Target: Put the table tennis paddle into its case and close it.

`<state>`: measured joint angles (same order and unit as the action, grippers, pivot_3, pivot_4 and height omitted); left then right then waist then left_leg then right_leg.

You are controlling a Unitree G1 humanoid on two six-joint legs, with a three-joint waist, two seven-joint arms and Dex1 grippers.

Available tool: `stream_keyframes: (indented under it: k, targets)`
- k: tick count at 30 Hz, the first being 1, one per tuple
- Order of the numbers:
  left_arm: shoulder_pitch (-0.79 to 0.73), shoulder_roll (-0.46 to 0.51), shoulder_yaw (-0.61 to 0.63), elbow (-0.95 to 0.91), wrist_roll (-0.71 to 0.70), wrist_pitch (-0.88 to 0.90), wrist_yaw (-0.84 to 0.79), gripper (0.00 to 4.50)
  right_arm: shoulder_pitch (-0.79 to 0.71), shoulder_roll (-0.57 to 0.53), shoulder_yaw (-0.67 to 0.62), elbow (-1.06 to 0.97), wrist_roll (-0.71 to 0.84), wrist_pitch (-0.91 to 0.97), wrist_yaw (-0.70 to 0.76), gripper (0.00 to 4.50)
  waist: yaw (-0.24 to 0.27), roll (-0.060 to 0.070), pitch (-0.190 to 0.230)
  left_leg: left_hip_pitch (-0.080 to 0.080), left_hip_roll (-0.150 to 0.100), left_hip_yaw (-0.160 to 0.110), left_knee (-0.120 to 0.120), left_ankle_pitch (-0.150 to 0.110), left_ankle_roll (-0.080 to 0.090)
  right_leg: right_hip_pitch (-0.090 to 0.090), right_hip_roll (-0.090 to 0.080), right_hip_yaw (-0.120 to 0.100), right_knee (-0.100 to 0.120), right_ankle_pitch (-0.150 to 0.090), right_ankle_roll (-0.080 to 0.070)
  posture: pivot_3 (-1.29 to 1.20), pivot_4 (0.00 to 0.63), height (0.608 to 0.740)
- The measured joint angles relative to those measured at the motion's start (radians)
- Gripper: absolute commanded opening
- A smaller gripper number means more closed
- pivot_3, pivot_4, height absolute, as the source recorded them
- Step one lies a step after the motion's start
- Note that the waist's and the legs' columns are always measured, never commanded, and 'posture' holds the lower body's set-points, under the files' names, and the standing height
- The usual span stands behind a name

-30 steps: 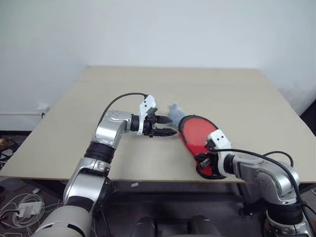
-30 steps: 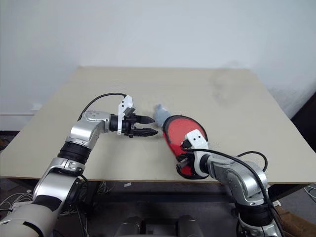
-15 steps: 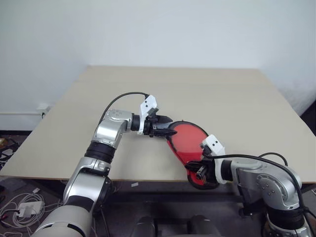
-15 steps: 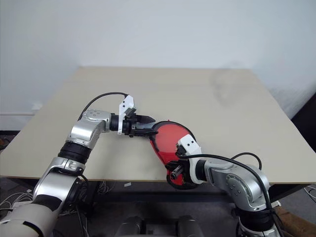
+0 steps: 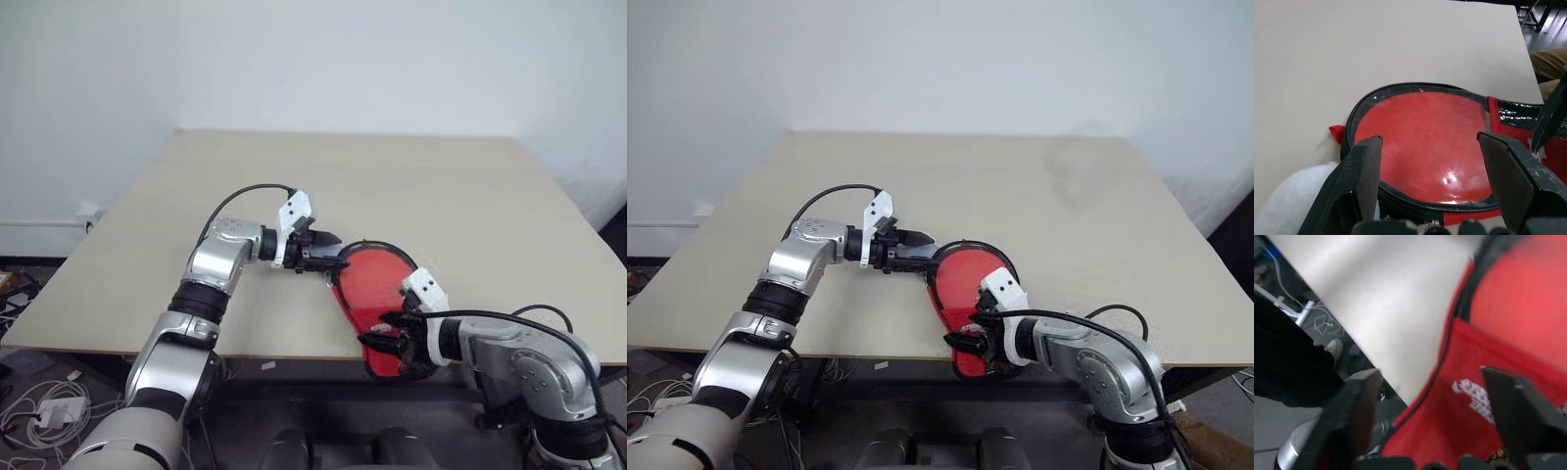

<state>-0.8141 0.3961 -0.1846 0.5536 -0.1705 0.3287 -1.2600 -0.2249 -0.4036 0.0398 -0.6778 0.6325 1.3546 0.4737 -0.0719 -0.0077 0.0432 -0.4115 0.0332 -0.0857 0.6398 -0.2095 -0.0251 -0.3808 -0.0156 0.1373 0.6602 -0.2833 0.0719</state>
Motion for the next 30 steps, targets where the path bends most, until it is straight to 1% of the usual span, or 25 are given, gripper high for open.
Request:
stream_keyframes:
  k: [4, 7, 10, 13, 15, 19, 25, 27, 30]
  targets:
    - [-0.052, -0.001, 0.019, 0.069, 0.0, -0.007, 0.04, 3.29, -0.088, 0.038, -0.138, 0.008, 0.021, -0.123, -0.011, 3.84, 0.0, 0.0, 0.0, 0.0, 0.0, 0.0, 0.0, 0.0, 0.0, 0.0, 0.0, 0.0, 0.0, 0.0, 0.0, 0.0, 0.0, 0.74]
    - [-0.13, -0.004, 0.051, 0.18, 0.008, -0.015, 0.113, 3.29, -0.143, 0.085, -0.155, 0.117, -0.027, -0.238, -0.063, 3.84, 0.0, -0.001, 0.0, 0.0, 0.0, 0.0, -0.001, 0.0, 0.0, 0.0, 0.0, 0.0, 0.0, 0.0, 0.0, 0.0, 0.0, 0.74]
    - [-0.177, -0.002, 0.051, 0.297, 0.053, -0.06, 0.183, 3.29, -0.157, 0.146, -0.121, 0.262, -0.077, -0.303, -0.102, 3.84, -0.001, 0.0, 0.0, 0.0, 0.0, 0.0, -0.001, 0.0, 0.0, -0.001, 0.0, 0.0, 0.0, 0.0, 0.0, 0.0, 0.0, 0.74]
    - [-0.186, -0.001, 0.047, 0.413, 0.097, -0.089, 0.221, 3.29, -0.165, 0.202, -0.049, 0.383, -0.132, -0.382, -0.12, 3.84, -0.003, 0.0, 0.0, 0.0, 0.0, 0.001, -0.002, 0.0, 0.0, -0.003, 0.0, 0.0, 0.001, 0.0, 0.0, 0.0, 0.0, 0.74]
    - [-0.188, 0.0, 0.048, 0.476, 0.117, -0.106, 0.242, 3.29, -0.167, 0.23, -0.008, 0.446, -0.164, -0.432, -0.122, 3.84, -0.002, 0.0, 0.0, -0.001, 0.0, 0.0, -0.002, 0.0, 0.0, -0.003, 0.0, 0.0, 0.001, 0.0, 0.0, 0.0, 0.0, 0.74]
    - [-0.216, 0.003, 0.071, 0.562, 0.125, -0.122, 0.285, 3.29, -0.206, 0.274, 0.028, 0.608, -0.242, -0.533, -0.151, 3.84, 0.001, 0.0, 0.0, -0.001, 0.0, 0.0, -0.001, 0.0, 0.0, -0.001, 0.0, 0.0, 0.001, 0.0, 0.0, 0.0, 0.0, 0.74]
    - [-0.227, -0.029, 0.12, 0.608, 0.112, -0.064, 0.268, 3.29, -0.198, 0.264, 0.111, 0.731, -0.362, -0.612, -0.175, 3.84, -0.002, 0.0, 0.0, -0.001, 0.0, 0.0, -0.002, 0.0, 0.0, -0.002, 0.0, 0.0, 0.001, 0.0, 0.0, 0.0, 0.0, 0.74]
    - [-0.23, -0.045, 0.136, 0.618, 0.101, -0.012, 0.247, 3.29, -0.191, 0.252, 0.146, 0.744, -0.406, -0.641, -0.178, 3.84, -0.002, 0.0, 0.0, -0.001, 0.0, 0.0, -0.002, 0.0, 0.0, -0.002, 0.0, 0.0, 0.001, 0.0, 0.0, 0.0, 0.0, 0.74]
    - [-0.231, -0.061, 0.161, 0.629, 0.081, 0.04, 0.233, 3.29, -0.178, 0.247, 0.165, 0.744, -0.442, -0.667, -0.178, 3.84, -0.001, 0.0, 0.0, 0.0, 0.0, -0.001, -0.001, 0.0, 0.0, -0.001, 0.0, -0.001, 0.001, 0.0, 0.0, 0.0, 0.0, 0.74]
